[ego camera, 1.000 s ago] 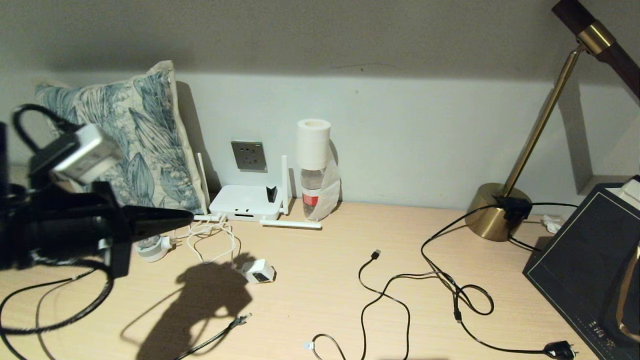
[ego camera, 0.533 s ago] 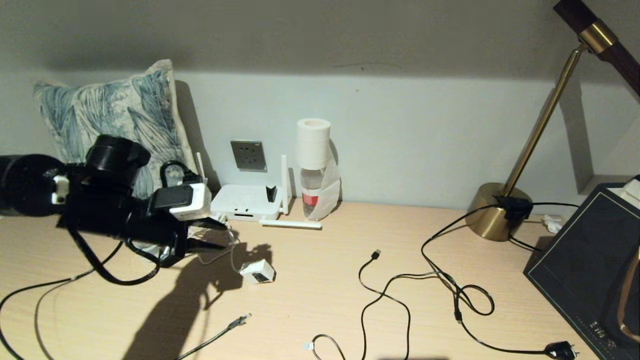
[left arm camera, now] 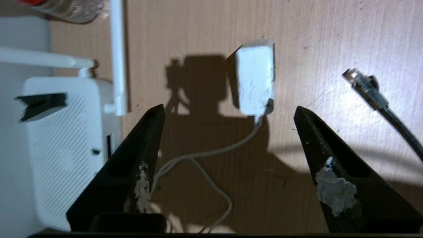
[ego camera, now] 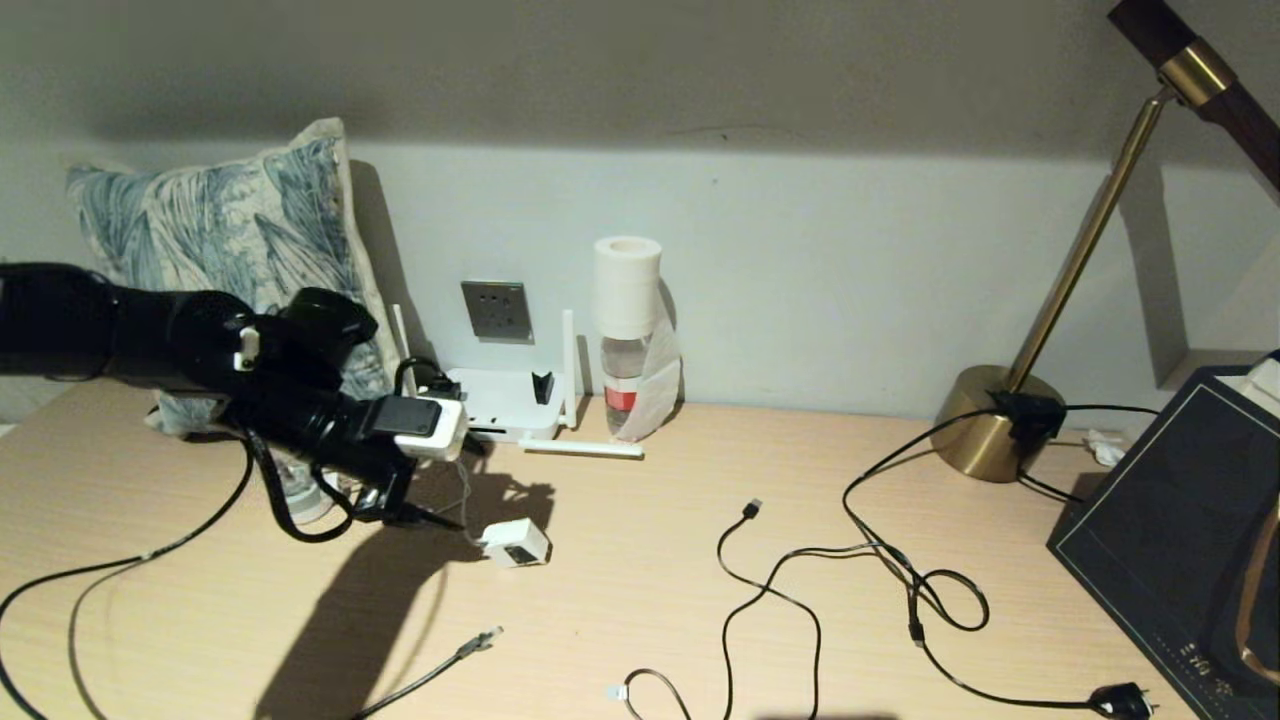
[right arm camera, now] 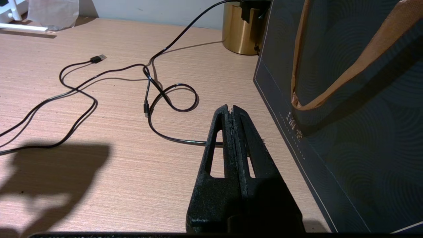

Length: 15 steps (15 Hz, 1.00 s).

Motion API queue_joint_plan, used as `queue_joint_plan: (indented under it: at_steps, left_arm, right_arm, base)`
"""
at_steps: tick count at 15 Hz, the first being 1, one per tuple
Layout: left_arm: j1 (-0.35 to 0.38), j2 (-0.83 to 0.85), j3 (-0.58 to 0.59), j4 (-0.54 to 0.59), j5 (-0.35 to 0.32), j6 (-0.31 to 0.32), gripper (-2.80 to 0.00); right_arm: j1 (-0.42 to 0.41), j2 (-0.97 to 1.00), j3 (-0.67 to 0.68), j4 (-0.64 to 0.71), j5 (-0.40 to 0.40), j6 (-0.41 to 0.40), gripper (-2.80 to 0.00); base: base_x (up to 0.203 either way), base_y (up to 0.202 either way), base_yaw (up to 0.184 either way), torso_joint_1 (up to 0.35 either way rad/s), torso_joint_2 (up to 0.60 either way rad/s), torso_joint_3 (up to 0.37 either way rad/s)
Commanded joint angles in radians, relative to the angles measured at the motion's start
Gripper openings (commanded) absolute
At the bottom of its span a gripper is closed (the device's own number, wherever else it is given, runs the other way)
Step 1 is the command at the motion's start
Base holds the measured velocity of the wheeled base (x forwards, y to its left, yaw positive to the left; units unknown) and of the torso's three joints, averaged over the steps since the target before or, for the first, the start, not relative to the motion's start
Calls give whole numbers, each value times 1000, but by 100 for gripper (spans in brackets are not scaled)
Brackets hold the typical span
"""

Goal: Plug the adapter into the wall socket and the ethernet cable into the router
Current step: Pick up plug

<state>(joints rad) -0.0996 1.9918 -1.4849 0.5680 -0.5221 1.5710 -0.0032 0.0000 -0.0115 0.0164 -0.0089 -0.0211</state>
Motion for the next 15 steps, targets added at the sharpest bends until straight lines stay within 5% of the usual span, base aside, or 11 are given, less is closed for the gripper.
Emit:
queue_joint_plan:
  at_steps: [1,7,15]
  left_arm:
    - [-24,59,-30,32,-3,-10,0]
    - [-51,80,-67,62,-3,-87,0]
    - [-63,75,-63,66,15,-92,0]
  right_arm:
    - [0,0,0,0,0,0,-280]
    - [0,0,-1,0,0,0,-280]
    - [0,0,-1,0,0,0,-280]
  base:
    - [0,0,0,0,0,0]
    - [0,0,0,0,0,0]
    - [0,0,0,0,0,0]
